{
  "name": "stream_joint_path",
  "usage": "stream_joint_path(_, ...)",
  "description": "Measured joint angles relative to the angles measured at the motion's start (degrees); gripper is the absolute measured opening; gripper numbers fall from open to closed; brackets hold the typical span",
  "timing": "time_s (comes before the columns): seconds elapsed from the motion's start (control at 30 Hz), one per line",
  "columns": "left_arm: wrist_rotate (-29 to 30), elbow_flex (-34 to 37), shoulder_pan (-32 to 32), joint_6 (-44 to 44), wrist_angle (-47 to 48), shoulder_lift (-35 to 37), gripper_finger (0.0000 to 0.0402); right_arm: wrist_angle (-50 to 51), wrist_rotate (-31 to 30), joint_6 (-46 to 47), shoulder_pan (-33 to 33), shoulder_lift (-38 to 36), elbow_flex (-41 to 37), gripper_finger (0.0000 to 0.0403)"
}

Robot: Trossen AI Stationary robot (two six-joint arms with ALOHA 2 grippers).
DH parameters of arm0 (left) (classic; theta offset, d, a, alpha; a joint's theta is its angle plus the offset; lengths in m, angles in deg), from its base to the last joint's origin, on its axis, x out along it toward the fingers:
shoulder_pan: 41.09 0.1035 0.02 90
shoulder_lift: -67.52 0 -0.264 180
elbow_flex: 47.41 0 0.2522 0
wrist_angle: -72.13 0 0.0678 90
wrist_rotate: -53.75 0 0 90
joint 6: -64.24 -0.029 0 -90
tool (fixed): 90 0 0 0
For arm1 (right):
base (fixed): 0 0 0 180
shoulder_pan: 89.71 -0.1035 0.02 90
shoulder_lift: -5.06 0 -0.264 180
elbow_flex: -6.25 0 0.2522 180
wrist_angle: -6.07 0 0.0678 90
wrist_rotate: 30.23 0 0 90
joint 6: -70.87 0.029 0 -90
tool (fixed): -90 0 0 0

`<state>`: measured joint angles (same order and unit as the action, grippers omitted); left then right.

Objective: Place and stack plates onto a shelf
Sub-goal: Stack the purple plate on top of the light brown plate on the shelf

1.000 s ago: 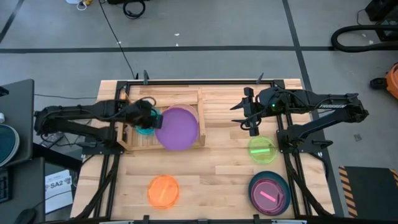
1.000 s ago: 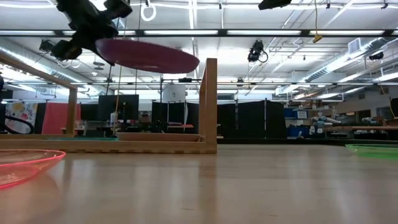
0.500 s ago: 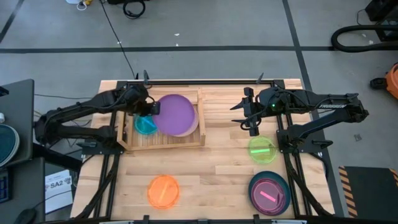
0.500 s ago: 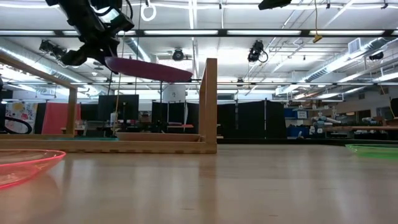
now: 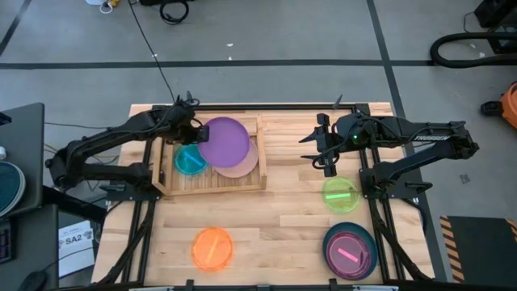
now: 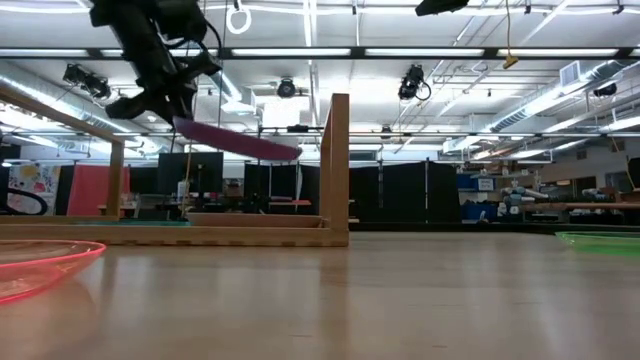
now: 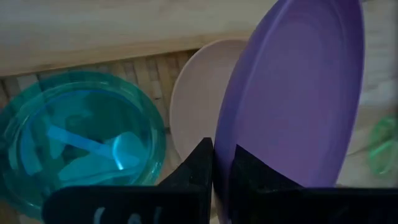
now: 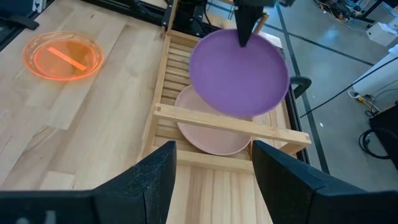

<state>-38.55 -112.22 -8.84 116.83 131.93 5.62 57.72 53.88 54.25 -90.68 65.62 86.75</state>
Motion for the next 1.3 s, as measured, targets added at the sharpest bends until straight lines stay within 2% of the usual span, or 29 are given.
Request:
stream_joint_path(0.4,-5.87,0.00,2.10,-3.79,-5.49,-11.35,0.0029,0.01,0.00,0.00,0.02,0.00,0.00,0.0215)
stream_joint_path(0.7,-6.20,0.00,2.10,-3.90,-6.33,-16.93,0.0029,0.03,0.00,0.00,0.01,0.00,0.00,0.0215)
stream_joint_path(1.3,-5.69,0.00,1.88,-3.96,-9.05,-19.22,0.0029,0.02,0.00,0.00,0.01,0.00,0.00,0.0215)
